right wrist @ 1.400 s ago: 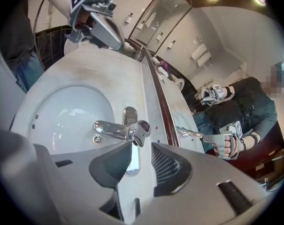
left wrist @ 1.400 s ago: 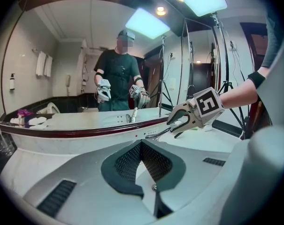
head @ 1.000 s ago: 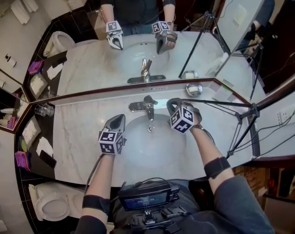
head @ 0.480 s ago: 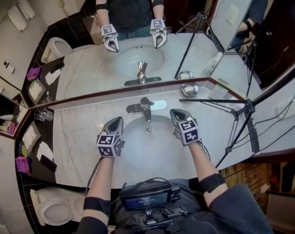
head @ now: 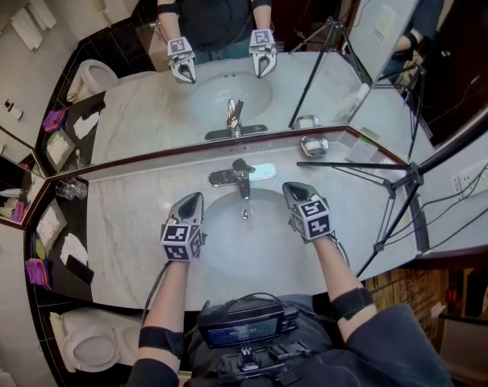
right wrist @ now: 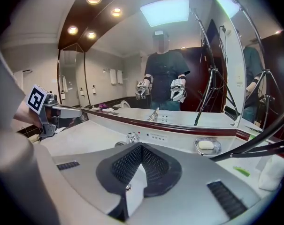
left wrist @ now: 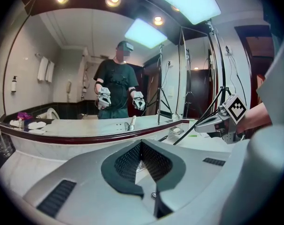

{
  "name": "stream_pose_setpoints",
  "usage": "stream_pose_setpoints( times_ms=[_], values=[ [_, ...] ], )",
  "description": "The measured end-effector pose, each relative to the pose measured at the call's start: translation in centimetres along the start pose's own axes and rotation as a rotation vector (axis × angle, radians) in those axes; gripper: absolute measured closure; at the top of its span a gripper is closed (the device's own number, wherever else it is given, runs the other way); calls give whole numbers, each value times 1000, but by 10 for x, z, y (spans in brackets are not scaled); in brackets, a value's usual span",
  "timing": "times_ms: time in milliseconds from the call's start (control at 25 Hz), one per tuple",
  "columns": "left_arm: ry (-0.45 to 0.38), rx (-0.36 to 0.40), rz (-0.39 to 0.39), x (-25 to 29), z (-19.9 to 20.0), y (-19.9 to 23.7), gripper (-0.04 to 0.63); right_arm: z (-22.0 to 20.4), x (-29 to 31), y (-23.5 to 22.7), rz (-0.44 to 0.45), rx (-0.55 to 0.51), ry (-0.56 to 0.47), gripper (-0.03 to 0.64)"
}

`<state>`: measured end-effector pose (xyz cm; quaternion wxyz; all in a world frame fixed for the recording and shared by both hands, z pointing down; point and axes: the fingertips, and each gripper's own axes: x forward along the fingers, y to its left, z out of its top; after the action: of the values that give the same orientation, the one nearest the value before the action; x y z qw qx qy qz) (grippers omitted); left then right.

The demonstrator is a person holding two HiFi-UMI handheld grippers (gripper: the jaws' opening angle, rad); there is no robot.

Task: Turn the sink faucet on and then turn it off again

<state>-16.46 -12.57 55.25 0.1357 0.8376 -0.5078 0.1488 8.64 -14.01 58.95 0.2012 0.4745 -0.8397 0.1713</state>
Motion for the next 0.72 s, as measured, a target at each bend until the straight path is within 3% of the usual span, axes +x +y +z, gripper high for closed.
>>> stream_pose_setpoints(
  times_ms=[120, 360, 720],
  values=[
    [9, 25, -13, 5, -2, -4, 585, 1, 2, 0, 4, 0, 2, 598],
    [45, 102, -71, 25, -4, -17, 495, -2, 3, -4, 4, 3, 6, 598],
    [142, 312, -205, 71, -7, -54, 371, -12, 8, -12, 7, 10, 24, 598]
  ],
)
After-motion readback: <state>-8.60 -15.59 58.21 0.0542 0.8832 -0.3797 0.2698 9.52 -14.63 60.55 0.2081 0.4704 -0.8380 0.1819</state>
